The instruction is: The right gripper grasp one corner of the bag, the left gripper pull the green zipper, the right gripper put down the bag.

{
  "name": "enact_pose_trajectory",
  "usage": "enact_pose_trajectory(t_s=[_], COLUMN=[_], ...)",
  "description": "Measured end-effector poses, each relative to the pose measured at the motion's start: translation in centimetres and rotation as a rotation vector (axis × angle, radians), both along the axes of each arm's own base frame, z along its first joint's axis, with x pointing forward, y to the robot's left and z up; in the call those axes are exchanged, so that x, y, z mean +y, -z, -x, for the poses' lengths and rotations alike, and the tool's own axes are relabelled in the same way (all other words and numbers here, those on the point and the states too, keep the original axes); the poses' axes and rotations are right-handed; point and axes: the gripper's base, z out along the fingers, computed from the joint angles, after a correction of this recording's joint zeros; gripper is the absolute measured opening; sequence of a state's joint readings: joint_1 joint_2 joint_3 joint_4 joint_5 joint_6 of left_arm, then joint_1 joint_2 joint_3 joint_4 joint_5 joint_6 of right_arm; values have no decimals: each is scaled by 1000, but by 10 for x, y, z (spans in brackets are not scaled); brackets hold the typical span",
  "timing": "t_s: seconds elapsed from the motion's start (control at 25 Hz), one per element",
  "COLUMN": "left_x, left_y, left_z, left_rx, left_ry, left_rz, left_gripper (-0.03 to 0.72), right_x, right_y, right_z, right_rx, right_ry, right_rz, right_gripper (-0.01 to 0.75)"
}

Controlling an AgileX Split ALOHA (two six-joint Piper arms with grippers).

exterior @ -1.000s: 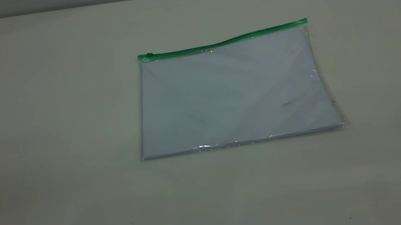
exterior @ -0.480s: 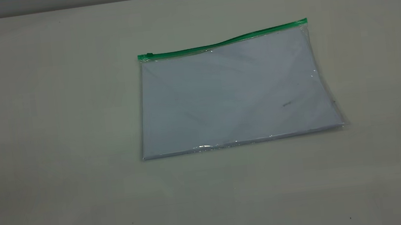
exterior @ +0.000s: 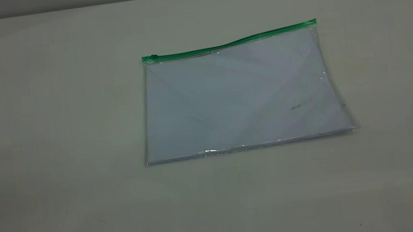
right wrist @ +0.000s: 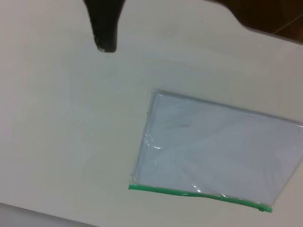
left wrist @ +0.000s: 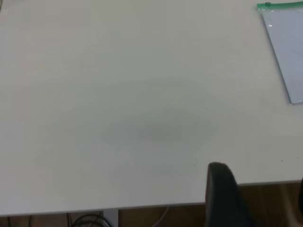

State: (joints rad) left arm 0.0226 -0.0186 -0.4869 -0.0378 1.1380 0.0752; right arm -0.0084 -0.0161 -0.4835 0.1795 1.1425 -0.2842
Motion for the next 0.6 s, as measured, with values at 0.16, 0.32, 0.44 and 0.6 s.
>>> enact_pose_trajectory(t_s=[0.16,0.32,0.44,0.6], left_x=[0,0,0,0], left_y=[0,0,0,0], left_z=[0,0,0,0], left_rx=[0,0,0,0], left_ry=[0,0,0,0], left_rz=[0,0,0,0], left_gripper=[442,442,442,442], right_x=[-1,-4,-8,-12], right_y=[0,0,1,1], right_z=[0,0,-1,-1], right_rx=[0,7,10,14], right_ry=[5,59,119,178], right_rz=[4,-8,-23,-45], right_gripper=[589,589,589,589])
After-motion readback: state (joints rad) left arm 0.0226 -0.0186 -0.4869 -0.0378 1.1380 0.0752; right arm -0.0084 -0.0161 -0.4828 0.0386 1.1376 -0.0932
